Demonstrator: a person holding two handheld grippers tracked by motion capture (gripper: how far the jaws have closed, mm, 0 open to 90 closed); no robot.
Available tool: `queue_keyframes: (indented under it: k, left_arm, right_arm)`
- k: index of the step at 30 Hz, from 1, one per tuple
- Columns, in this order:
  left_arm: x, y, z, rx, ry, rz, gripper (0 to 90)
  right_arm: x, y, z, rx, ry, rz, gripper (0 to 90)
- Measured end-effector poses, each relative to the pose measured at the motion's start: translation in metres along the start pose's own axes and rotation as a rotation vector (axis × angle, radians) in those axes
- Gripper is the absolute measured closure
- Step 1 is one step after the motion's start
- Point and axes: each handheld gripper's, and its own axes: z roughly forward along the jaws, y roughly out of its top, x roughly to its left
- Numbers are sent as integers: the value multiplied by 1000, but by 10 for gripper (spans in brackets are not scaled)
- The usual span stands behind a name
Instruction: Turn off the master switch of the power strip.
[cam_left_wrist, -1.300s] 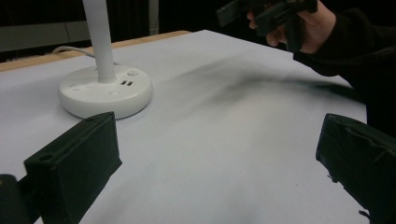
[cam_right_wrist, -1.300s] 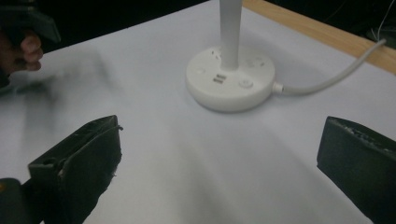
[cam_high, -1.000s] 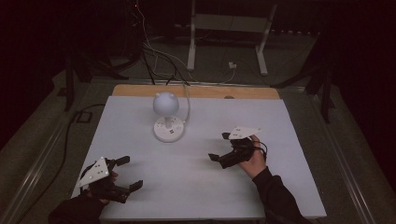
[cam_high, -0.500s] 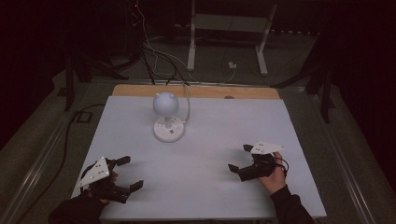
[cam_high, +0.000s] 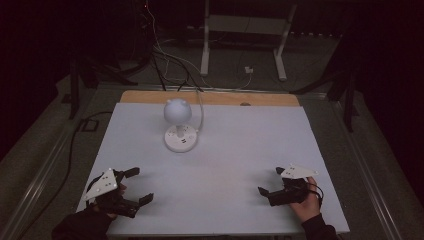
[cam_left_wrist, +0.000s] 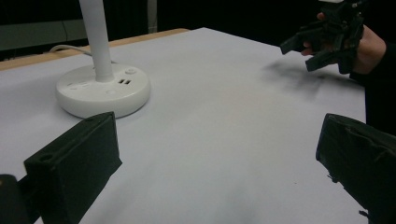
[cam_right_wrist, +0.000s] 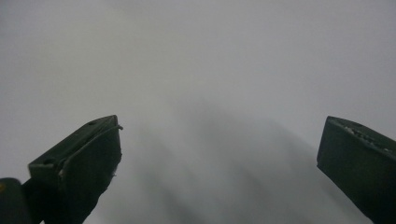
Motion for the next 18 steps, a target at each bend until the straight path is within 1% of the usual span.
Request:
queue_keyframes:
  k: [4,7,10,13,18]
  left_arm:
    - [0,0,1,6,0,5,2]
    - [0,0,1,8,-2,5,2]
    - [-1,0,2,10,-4,9,2]
    - [-1,0,2,12,-5,11,2]
    - [0,0,2,11,-5,11,2]
  right_arm:
    - [-1,-8,-5,10,-37,10,0]
    - [-3,-13,-6,32,-65,14,0]
    - [-3,-14,-4,41,-65,13,0]
    - [-3,-13,-3,47,-69,2,0]
    - [-4,-13,-4,37,-69,8,0]
